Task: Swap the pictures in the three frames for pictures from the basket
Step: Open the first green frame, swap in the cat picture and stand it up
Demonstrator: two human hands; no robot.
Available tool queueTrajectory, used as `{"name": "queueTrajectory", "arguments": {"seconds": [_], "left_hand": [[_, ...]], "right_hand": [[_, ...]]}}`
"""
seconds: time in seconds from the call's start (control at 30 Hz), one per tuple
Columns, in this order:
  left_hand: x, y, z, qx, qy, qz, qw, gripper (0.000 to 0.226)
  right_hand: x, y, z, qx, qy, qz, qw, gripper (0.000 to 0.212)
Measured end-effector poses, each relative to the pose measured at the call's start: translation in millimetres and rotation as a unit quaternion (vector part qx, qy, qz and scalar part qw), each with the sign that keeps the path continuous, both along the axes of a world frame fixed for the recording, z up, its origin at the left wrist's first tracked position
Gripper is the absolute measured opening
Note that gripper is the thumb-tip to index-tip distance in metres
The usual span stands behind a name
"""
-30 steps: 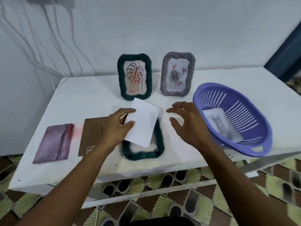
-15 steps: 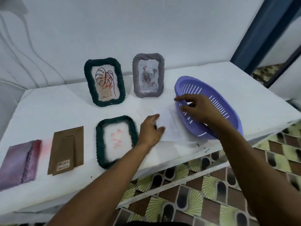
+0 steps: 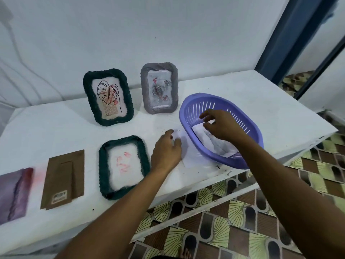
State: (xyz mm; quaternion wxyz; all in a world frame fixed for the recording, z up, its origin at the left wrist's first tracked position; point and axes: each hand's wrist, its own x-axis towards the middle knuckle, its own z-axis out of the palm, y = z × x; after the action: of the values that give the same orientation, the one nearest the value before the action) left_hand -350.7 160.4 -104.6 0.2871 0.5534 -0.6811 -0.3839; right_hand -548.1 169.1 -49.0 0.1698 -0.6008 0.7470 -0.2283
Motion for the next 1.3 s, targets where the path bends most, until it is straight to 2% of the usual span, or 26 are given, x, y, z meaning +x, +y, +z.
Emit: {"name": "queueTrajectory", "arguments": {"seconds": [0.07, 0.13, 0.23, 0.33, 0.47, 0.57, 0.67, 0.73, 0.8, 0.87, 0.93, 0.97, 1.03, 1.13, 1.23, 1.3], "left_hand": [[-2.1, -1.4, 6.2, -0.019, 0.073, -0.011, 0.997, 0.045], [-7.4, -1.0, 12.2, -0.049, 0.113, -0.053, 0.991, 0.049], [-13.5, -2.0, 10.7, -0.095, 0.078, -0.08, 0.989, 0.053], [-14.0, -1.5, 5.6, -0.102, 0.077, -0.079, 0.989, 0.053], [-11.7, -3.1, 6.0, -0.098, 0.081, -0.078, 0.989, 0.054], [-7.8, -2.1, 6.8, -0.088, 0.102, -0.077, 0.988, 0.053], [-0.9, -4.1, 10.2, -0.077, 0.107, -0.059, 0.989, 0.05], [14.2, -9.6, 14.4, -0.059, 0.111, -0.025, 0.992, 0.051], [22.3, -11.5, 26.7, -0.009, 0.17, -0.027, 0.985, 0.053], [45.8, -10.5, 37.0, 0.043, 0.287, -0.03, 0.957, 0.054], [74.5, -10.6, 42.7, 0.067, 0.38, -0.006, 0.923, 0.048], [91.6, -10.8, 41.6, 0.062, 0.4, 0.015, 0.914, 0.044], [123.1, -10.6, 34.6, 0.033, 0.365, 0.062, 0.928, 0.035], [161.2, -9.8, 16.8, -0.007, 0.206, 0.088, 0.975, 0.026], [184.9, -9.8, -1.6, -0.057, 0.017, 0.046, 0.997, 0.028], [194.6, -11.5, -12.1, -0.099, -0.114, 0.016, 0.988, 0.033]], "right_hand": [[-8.6, -5.9, -7.7, 0.043, 0.096, 0.005, 0.994, 0.033], [-6.1, -8.9, -16.7, 0.088, 0.144, 0.017, 0.986, 0.044], [2.6, -12.4, -27.9, 0.098, 0.187, 0.028, 0.977, 0.048], [1.6, -15.5, -30.6, 0.081, 0.189, 0.023, 0.978, 0.042], [-6.2, -16.2, -26.3, 0.069, 0.101, 0.007, 0.992, 0.031], [-9.5, -14.2, -16.2, 0.043, 0.034, -0.031, 0.998, 0.032], [-1.9, -12.2, 7.0, -0.008, -0.001, -0.045, 0.999, 0.032], [20.7, -14.0, 32.2, -0.068, -0.082, -0.033, 0.994, 0.034], [40.5, -5.2, 61.9, -0.138, -0.202, -0.009, 0.97, 0.034], [74.1, -1.6, 79.8, -0.161, -0.305, 0.044, 0.938, 0.034], [104.9, -2.3, 78.9, -0.153, -0.34, 0.072, 0.925, 0.034], [118.7, -4.8, 70.4, -0.141, -0.341, 0.076, 0.926, 0.033], [140.7, -11.4, 43.5, -0.1, -0.341, 0.072, 0.932, 0.027], [163.9, -20.0, -5.5, -0.041, -0.315, 0.06, 0.946, 0.019], [180.2, -22.2, -44.6, -0.032, -0.198, 0.071, 0.977, 0.016], [186.0, -20.9, -63.3, -0.04, -0.093, 0.095, 0.99, 0.019]]}}
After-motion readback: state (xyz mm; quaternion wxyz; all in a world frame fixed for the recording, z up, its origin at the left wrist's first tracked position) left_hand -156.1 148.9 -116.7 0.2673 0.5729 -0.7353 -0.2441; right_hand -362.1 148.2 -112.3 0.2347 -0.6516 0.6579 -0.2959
